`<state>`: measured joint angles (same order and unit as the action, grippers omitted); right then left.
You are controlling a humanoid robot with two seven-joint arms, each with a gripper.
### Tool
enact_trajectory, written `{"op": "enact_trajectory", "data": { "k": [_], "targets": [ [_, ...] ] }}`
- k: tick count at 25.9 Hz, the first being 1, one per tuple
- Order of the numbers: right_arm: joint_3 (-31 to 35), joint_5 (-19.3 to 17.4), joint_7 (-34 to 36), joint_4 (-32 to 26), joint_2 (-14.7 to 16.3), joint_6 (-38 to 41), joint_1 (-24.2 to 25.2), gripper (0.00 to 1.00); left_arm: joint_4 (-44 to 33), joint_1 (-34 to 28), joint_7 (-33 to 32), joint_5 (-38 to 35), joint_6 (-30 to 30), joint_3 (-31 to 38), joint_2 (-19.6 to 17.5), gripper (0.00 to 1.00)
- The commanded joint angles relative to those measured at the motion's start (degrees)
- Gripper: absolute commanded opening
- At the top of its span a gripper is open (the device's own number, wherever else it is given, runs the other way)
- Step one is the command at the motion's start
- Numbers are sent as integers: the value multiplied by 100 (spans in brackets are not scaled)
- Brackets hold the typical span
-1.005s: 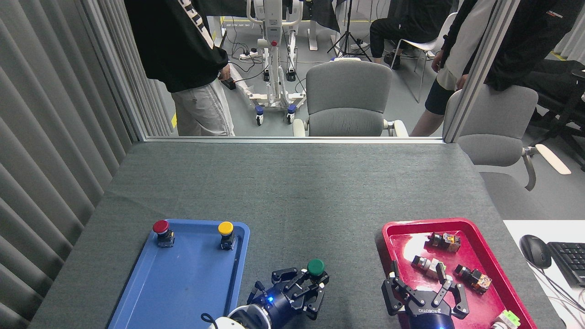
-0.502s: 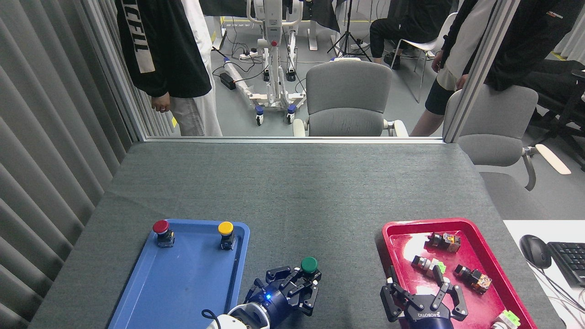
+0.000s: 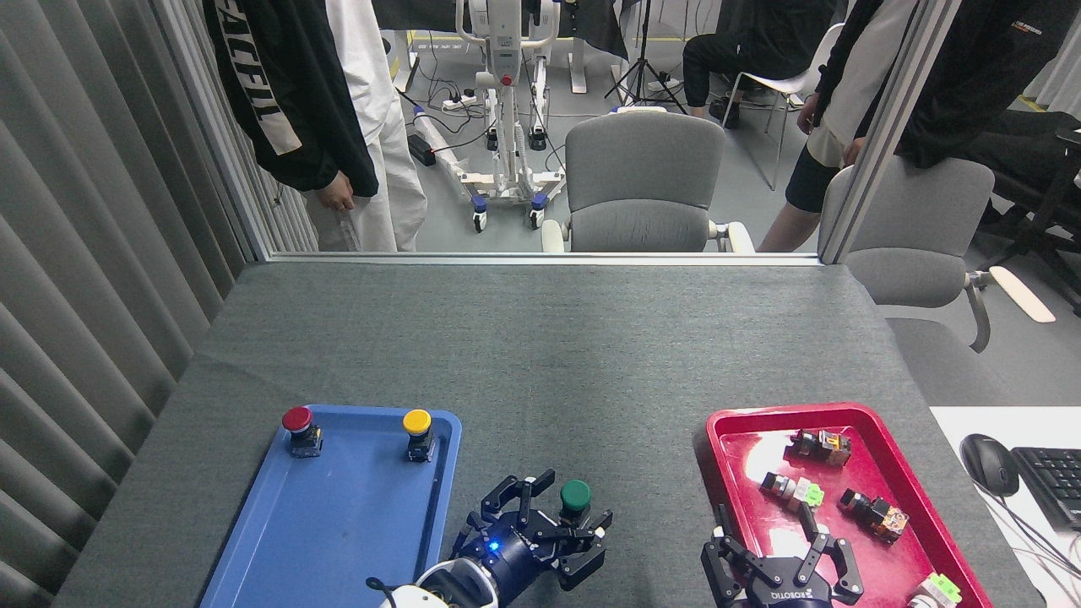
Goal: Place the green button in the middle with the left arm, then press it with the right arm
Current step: 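Open the left gripper and withdraw it back toward the blue tray, then move the right gripper over the green button and press down on it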
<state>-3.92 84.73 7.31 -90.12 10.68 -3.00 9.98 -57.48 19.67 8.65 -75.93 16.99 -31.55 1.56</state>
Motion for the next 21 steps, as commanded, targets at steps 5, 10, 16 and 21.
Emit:
{"op": "enact_trajectory", "data": {
  "k": [5, 10, 16, 21],
  "targets": [
    [-417, 27, -2, 3, -57, -8, -190, 99, -2135, -1009, 23, 166, -73, 1125, -1351, 99],
    [-689, 53, -11, 188, -172, -70, -366, 99, -2671, -1826, 190, 281, -108, 2399, -1475, 99],
    [-1252, 79, -55, 671, -251, -360, -831, 98, -3111, -2767, 111, 1072, 358, 3779, -1439, 99],
    [-1805, 79, -63, 1084, -347, -447, -1350, 79, -2759, -2767, 128, 1546, 376, 3893, -1431, 99]
  ]
}}
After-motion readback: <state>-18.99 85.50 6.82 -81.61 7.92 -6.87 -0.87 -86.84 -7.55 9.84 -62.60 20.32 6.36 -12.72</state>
